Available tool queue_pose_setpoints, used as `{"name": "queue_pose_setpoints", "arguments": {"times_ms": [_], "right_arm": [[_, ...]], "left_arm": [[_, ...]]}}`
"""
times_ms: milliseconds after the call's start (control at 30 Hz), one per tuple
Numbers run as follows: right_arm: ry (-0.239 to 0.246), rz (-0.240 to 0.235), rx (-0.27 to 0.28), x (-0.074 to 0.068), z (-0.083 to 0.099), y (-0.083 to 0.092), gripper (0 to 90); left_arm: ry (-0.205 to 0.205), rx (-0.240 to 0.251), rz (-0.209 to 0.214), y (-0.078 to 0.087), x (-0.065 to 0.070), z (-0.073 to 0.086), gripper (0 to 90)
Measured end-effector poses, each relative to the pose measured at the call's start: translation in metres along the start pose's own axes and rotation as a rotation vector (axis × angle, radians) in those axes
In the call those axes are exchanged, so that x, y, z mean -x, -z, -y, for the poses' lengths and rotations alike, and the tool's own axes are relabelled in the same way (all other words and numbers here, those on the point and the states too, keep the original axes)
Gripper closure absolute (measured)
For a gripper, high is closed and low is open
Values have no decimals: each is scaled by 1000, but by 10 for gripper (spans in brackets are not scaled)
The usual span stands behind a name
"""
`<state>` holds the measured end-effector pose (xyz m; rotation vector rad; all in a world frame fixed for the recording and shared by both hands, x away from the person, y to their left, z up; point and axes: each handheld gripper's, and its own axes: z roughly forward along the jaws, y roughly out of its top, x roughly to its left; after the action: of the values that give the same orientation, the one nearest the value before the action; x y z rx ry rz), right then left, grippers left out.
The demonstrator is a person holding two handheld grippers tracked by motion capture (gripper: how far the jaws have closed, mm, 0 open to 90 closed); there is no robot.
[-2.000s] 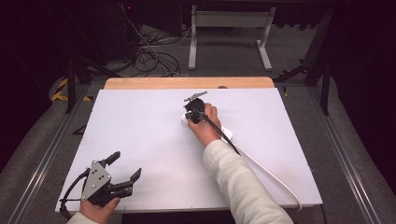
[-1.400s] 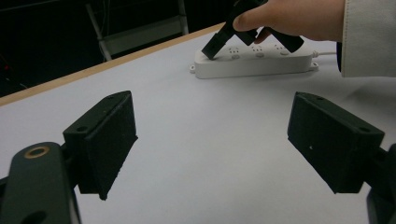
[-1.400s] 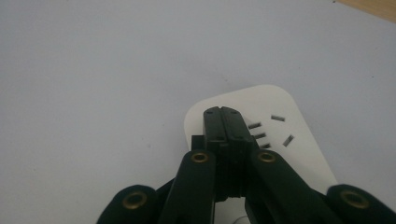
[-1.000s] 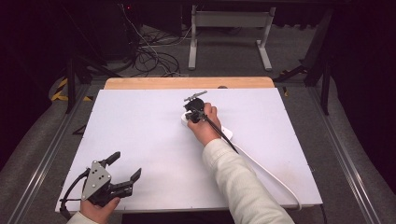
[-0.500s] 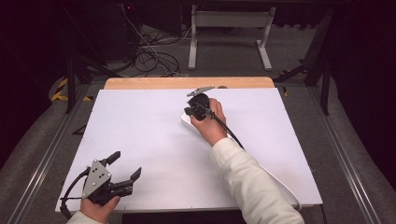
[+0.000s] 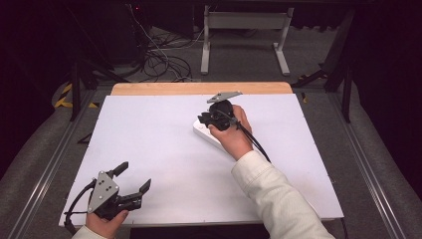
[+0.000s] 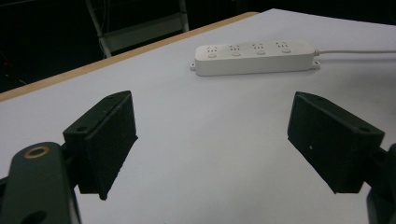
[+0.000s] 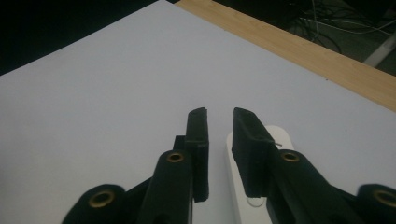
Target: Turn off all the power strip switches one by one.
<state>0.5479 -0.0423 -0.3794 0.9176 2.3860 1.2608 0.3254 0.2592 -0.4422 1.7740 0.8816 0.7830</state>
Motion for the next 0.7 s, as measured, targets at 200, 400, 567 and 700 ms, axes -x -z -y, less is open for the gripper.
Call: {"name": "queue_pose_setpoints", "arguments": {"times_ms": [200,400,567,700], "right_arm": [[8,-49,64,-2,6,29,559],[38,-12,122,1,19,58,437],[43,-9,144,5,35,79,394],[55,-17,172,9,50,95,323]], "left_arm": [[1,-1,-3,0,0,0,161],[6,-4,-1,0,1,-1,161],[3,-12,-3,-1,1,0,161],[5,-8,-4,0,1,-1,161]]}}
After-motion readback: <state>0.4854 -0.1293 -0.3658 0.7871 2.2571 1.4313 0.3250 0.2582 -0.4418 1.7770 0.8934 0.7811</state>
